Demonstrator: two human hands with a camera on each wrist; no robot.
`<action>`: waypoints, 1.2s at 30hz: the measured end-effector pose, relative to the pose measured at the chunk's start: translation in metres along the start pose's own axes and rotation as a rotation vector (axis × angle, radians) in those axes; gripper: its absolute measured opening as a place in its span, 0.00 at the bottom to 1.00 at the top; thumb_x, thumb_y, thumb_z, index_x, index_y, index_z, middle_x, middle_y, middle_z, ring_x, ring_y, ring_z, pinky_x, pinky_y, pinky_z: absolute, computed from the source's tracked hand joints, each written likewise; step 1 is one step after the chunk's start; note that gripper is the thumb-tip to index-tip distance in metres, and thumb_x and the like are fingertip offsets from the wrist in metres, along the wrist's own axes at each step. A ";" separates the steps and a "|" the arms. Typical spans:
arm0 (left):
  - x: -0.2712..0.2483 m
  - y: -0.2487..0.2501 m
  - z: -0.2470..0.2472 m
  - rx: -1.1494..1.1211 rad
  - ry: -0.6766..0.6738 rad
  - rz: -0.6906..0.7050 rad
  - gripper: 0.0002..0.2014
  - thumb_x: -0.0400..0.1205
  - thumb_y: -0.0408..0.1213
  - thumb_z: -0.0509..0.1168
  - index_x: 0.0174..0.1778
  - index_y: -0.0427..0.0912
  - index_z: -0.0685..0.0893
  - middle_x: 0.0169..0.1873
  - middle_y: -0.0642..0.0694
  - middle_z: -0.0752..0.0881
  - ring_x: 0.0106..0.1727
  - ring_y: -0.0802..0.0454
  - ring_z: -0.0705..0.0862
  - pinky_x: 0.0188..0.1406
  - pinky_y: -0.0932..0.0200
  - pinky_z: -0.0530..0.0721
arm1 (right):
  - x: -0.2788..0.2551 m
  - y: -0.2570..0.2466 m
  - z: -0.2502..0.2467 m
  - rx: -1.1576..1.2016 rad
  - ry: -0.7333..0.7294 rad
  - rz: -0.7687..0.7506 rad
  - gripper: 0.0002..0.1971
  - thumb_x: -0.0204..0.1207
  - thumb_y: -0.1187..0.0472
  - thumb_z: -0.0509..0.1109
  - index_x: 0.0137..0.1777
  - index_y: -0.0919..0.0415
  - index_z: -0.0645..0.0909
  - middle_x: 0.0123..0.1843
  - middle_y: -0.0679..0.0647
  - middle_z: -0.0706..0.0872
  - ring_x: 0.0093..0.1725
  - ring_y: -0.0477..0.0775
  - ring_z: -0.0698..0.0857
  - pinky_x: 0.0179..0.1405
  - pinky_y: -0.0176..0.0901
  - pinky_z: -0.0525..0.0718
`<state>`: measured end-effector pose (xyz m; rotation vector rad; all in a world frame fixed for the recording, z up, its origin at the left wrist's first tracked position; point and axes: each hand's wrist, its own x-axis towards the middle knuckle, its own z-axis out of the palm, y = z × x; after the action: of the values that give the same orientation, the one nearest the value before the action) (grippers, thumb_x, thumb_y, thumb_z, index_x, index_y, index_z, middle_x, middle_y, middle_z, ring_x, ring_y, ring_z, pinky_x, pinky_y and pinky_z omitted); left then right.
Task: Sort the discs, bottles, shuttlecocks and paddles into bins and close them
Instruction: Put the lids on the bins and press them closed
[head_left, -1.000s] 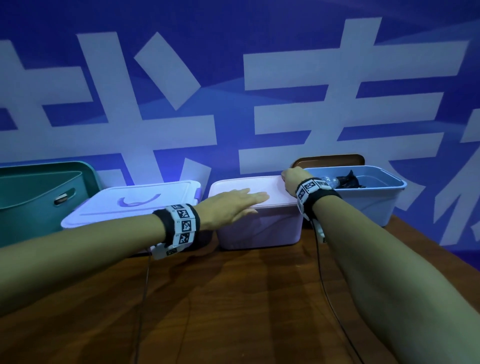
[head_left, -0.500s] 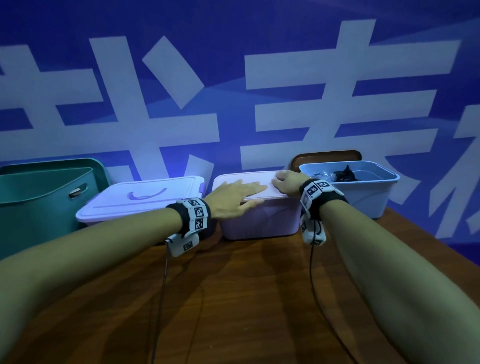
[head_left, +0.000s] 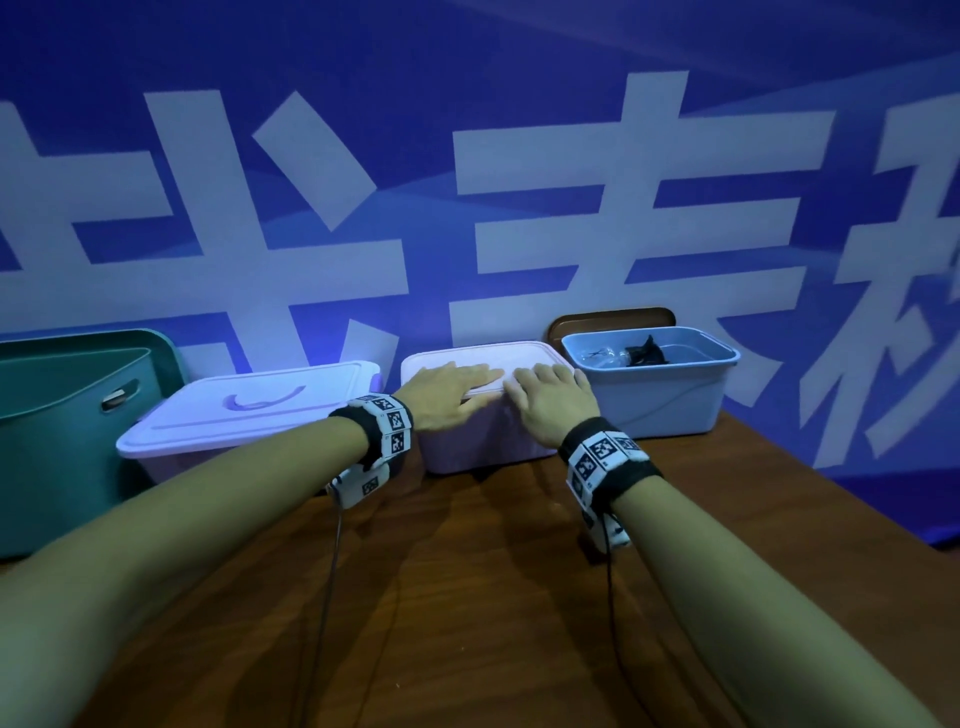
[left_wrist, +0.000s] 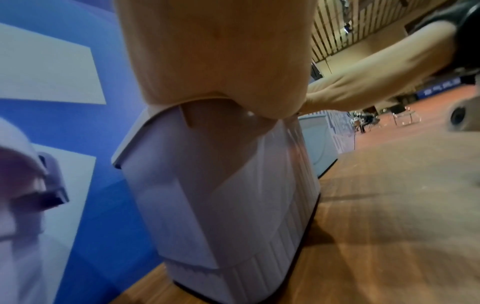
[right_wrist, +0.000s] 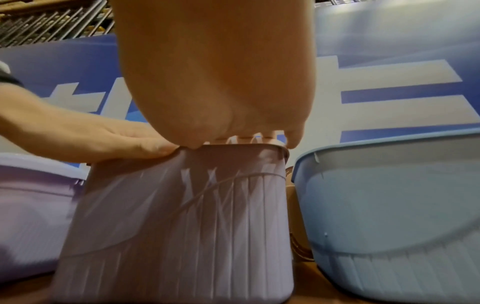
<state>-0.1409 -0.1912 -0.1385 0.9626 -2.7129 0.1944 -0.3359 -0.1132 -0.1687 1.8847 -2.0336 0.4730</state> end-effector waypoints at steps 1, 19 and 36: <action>0.002 -0.002 0.001 0.003 -0.006 0.004 0.30 0.86 0.70 0.42 0.81 0.65 0.68 0.78 0.60 0.75 0.76 0.45 0.77 0.72 0.35 0.76 | 0.000 -0.001 -0.001 -0.020 -0.010 -0.010 0.29 0.79 0.39 0.40 0.72 0.46 0.72 0.70 0.54 0.78 0.71 0.63 0.74 0.74 0.64 0.65; 0.024 0.002 -0.025 0.080 -0.175 -0.087 0.29 0.89 0.60 0.55 0.85 0.53 0.68 0.82 0.47 0.73 0.81 0.42 0.72 0.79 0.50 0.67 | 0.031 0.003 -0.016 0.212 -0.197 0.011 0.29 0.83 0.37 0.54 0.79 0.52 0.71 0.79 0.60 0.75 0.78 0.64 0.72 0.77 0.61 0.68; 0.154 0.109 -0.046 0.136 -0.078 -0.128 0.19 0.85 0.53 0.60 0.60 0.40 0.78 0.59 0.41 0.85 0.51 0.42 0.80 0.47 0.53 0.78 | 0.012 0.140 -0.115 0.372 -0.249 0.377 0.16 0.82 0.48 0.63 0.46 0.63 0.81 0.46 0.57 0.86 0.44 0.57 0.83 0.37 0.43 0.75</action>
<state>-0.3160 -0.1897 -0.0555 1.2024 -2.7247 0.3270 -0.4747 -0.0622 -0.0633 1.8273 -2.6403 0.7932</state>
